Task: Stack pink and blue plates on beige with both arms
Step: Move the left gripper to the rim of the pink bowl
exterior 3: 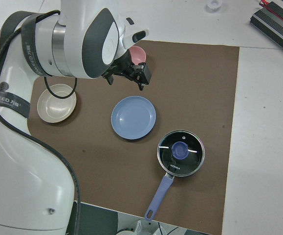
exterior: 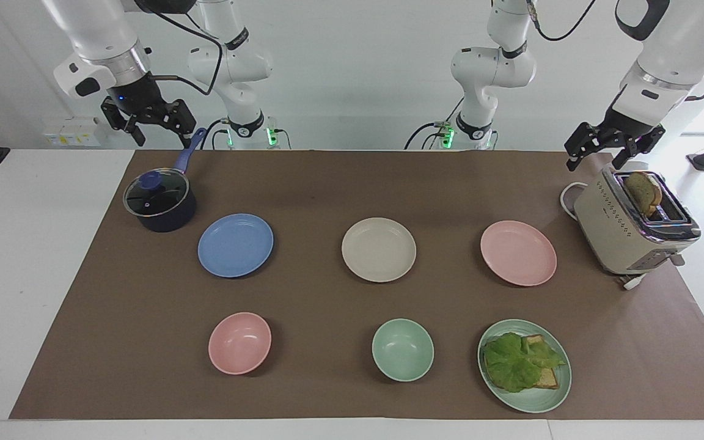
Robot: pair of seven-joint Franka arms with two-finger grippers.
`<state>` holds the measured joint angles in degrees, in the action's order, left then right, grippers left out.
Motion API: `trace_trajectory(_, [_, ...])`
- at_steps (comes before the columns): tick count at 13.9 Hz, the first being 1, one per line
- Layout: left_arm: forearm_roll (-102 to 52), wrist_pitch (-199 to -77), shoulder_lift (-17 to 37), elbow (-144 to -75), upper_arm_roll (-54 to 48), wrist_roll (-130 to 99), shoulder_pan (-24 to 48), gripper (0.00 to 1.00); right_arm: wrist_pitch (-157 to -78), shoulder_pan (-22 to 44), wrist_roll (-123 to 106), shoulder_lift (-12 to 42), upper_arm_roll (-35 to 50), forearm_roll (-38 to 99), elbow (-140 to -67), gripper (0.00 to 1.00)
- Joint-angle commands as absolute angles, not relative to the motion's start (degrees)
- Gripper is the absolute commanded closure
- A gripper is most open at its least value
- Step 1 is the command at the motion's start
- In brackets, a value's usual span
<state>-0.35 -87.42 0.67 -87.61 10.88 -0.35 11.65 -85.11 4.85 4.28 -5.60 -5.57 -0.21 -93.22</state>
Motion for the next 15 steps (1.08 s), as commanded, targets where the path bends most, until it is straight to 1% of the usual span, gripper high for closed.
trace_trajectory(1, [-1.4, -91.6, -1.2, -95.6, 10.8, 0.9, 10.2, 0.0, -84.9, 4.0, 3.3, -6.5, -5.2, 1.1, -94.0, 0.0])
trace_trajectory(5, [-1.4, -102.6, -2.1, -106.9, 10.8, 1.0, 9.0, 0.0, -84.9, 3.8, 3.5, -6.5, -5.7, 0.4, -94.0, 0.0])
trace_trajectory(9, [-1.4, -113.1, -0.9, -115.6, 10.8, 1.1, 8.8, 0.0, -84.9, 3.3, 3.6, -6.5, -6.0, 0.3, -94.0, 0.0])
trace_trajectory(10, [-1.4, -116.1, 0.6, -117.6, 10.8, 1.1, 8.4, 0.0, -84.8, 3.3, 3.5, -6.5, -5.9, 0.3, -94.0, 0.0])
trace_trajectory(12, [-1.4, -120.5, 3.3, -119.6, 10.8, 1.1, 8.1, 0.0, -84.9, 3.7, 3.6, -6.4, -6.0, 0.2, -94.0, 0.0])
trace_trajectory(15, [-1.4, -123.2, 7.2, -120.1, 10.8, 1.3, 6.4, 0.0, -84.9, 3.9, 3.7, -6.4, -6.0, 0.1, -94.0, 0.0])
